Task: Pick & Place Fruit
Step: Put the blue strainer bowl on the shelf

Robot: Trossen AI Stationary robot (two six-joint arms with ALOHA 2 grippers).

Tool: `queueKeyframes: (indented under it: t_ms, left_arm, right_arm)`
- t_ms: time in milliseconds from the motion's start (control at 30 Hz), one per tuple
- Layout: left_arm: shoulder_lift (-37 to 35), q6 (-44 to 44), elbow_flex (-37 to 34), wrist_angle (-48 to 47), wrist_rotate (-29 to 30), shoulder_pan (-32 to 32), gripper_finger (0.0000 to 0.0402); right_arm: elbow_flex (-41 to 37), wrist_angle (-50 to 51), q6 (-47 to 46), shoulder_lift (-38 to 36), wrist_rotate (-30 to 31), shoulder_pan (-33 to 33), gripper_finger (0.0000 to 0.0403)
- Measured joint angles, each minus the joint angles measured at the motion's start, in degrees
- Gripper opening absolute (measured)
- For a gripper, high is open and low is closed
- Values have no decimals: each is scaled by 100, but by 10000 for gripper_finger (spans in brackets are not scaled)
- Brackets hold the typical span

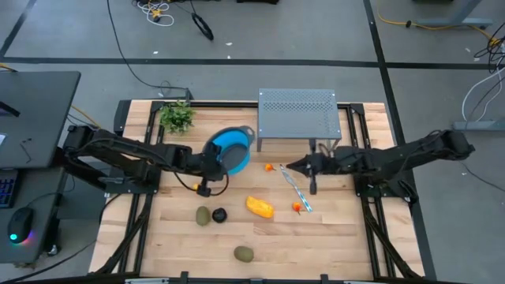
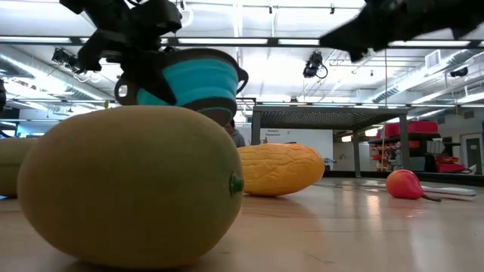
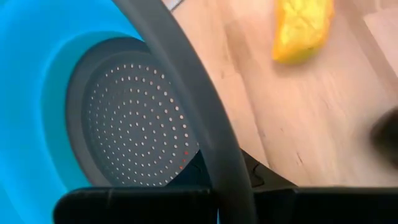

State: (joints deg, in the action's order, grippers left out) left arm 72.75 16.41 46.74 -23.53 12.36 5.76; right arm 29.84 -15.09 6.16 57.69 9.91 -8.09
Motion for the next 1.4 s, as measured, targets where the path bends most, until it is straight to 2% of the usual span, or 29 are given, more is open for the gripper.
queueKeyframes:
  t_ms: [200,367,600,733,967,1100,1267,1333,1400]
  left_arm:
    - [0,-13,0,37,-7,104,6]
    - [32,231,0,69,-130,299,5]
    - [48,413,0,-17,-188,599,7]
    - [56,456,0,-142,-26,764,5]
    - [572,497,11,-131,201,1038,5]
    - [905,461,40,-128,271,1161,6]
    - [963,557,48,-101,517,1293,9]
    - [965,560,89,-142,490,1304,5]
    - [990,592,171,-121,416,1308,5]
  right_arm:
    - [1029,253,382,1119,-5,-162,7]
    - [2058,1039,533,1975,41,-252,7]
    - [3117,1748,786,2783,156,-345,8]
    - [3342,1820,767,2931,148,-406,8]
    - [3479,1758,488,3062,142,-547,15]
    - [3500,1769,86,3300,244,-664,44]
    - [3502,1722,-123,3465,1207,-885,87]
    - [3502,1521,-75,3508,1156,-944,103]
    - [3502,1336,-162,3571,791,-957,123]
